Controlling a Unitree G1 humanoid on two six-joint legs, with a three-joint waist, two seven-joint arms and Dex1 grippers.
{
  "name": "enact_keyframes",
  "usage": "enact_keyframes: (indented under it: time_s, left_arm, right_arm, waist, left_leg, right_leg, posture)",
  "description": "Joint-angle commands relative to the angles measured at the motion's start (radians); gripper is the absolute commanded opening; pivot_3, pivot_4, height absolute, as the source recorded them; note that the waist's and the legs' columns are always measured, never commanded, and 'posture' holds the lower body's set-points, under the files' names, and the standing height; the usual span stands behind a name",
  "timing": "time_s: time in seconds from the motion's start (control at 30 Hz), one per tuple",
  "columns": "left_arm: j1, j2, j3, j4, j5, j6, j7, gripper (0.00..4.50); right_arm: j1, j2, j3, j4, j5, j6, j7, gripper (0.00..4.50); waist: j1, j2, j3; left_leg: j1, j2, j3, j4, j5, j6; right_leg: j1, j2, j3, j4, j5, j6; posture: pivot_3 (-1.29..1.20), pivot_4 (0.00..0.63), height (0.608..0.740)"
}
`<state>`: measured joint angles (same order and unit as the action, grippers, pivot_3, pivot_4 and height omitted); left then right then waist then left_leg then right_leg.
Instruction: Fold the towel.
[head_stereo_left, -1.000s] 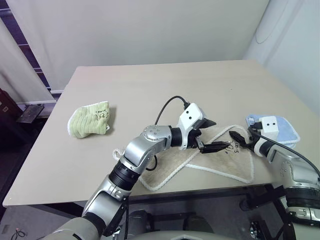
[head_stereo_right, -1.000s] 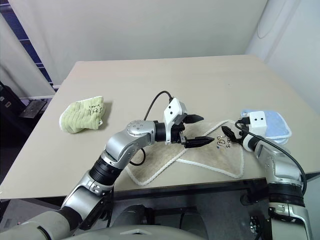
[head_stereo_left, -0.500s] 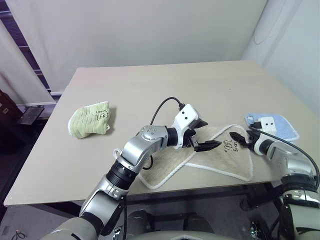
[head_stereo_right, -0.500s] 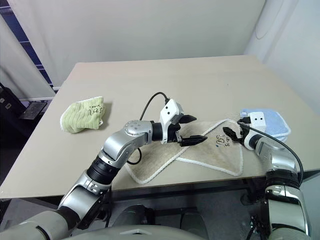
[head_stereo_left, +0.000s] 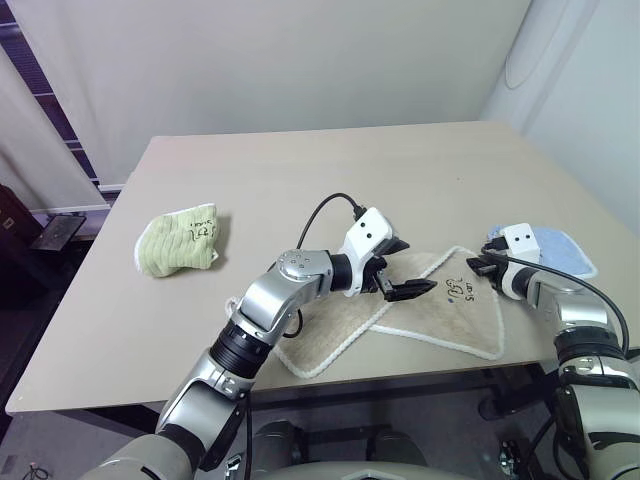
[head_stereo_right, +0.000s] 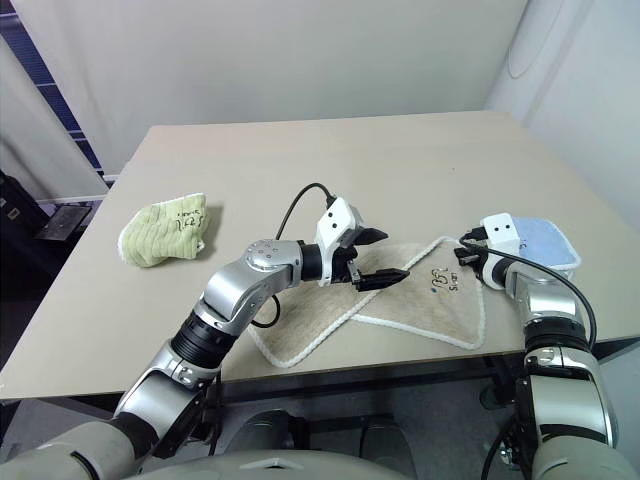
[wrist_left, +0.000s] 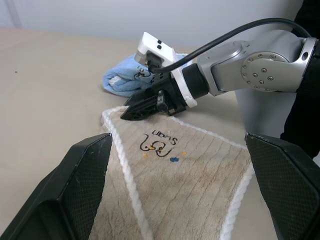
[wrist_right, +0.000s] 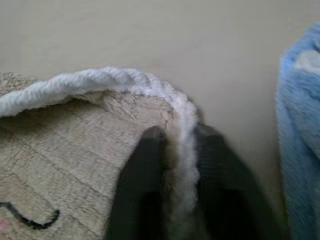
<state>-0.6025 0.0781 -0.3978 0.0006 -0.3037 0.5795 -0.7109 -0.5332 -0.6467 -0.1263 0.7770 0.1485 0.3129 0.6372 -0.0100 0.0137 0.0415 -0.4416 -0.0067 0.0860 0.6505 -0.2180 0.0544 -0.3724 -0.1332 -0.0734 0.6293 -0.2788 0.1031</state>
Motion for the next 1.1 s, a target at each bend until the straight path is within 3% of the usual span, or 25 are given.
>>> enact_keyframes:
  time_s: [0.03, 0.3, 0.5, 0.73, 1.1]
  left_arm:
    - [-0.022, -0.004, 0.023, -0.012, 0.014, -0.026, 0.007, 4.5]
    - [-0.026, -0.009, 0.03, 0.001, 0.013, -0.019, -0.005, 4.5]
    - [-0.015, -0.028, 0.014, 0.001, -0.014, 0.013, -0.042, 4.5]
    - [0.03, -0.018, -0.058, -0.042, 0.0, 0.06, -0.077, 4.5]
    - [-0.001, -0.004, -0.008, 0.041, 0.065, 0.024, -0.006, 4.5]
  right_arm:
    - [0.018, -0.008, -0.012, -0.05, -0.004, 0.012, -0.011, 0.02]
    - [0.055, 0.021, -0.158, -0.496, 0.118, 0.12, -0.14, 0.02]
    - [-0.029, 0.059, -0.191, -0.736, 0.153, 0.251, -0.281, 0.02]
    - [-0.217, 0.086, -0.171, -0.75, 0.113, 0.275, -0.425, 0.02]
    - [-0.257, 0.09, -0.129, -0.716, 0.088, 0.261, -0.441, 0.02]
  waist:
    - [0.001, 0.0, 0.0]
    - [-0.001, 0.004, 0.001]
    - [0.001, 0.004, 0.001]
    - [0.003, 0.004, 0.001]
    - [0.001, 0.004, 0.001]
  left_leg:
    - [0.0, 0.0, 0.0, 0.0, 0.0, 0.0]
    - [-0.004, 0.0, 0.0, -0.003, 0.0, 0.0]
    - [-0.003, 0.001, 0.0, -0.002, 0.0, 0.0]
    - [-0.004, 0.0, 0.001, -0.004, 0.0, 0.0]
    - [-0.005, 0.0, 0.001, -0.004, 0.0, 0.0]
  right_leg:
    - [0.0, 0.0, 0.0, 0.0, 0.0, 0.0]
    - [-0.002, 0.0, 0.0, 0.0, 0.0, 0.0]
    - [-0.004, 0.001, 0.0, 0.0, 0.0, 0.001]
    - [-0.006, 0.0, 0.0, 0.0, 0.0, 0.0]
    - [-0.008, 0.0, 0.0, 0.001, 0.0, 0.0]
  posture:
    - [0.0, 0.0, 0.721]
    - [0.0, 0.0, 0.721]
    - [0.0, 0.0, 0.721]
    - [0.0, 0.0, 0.721]
    - [0.0, 0.0, 0.721]
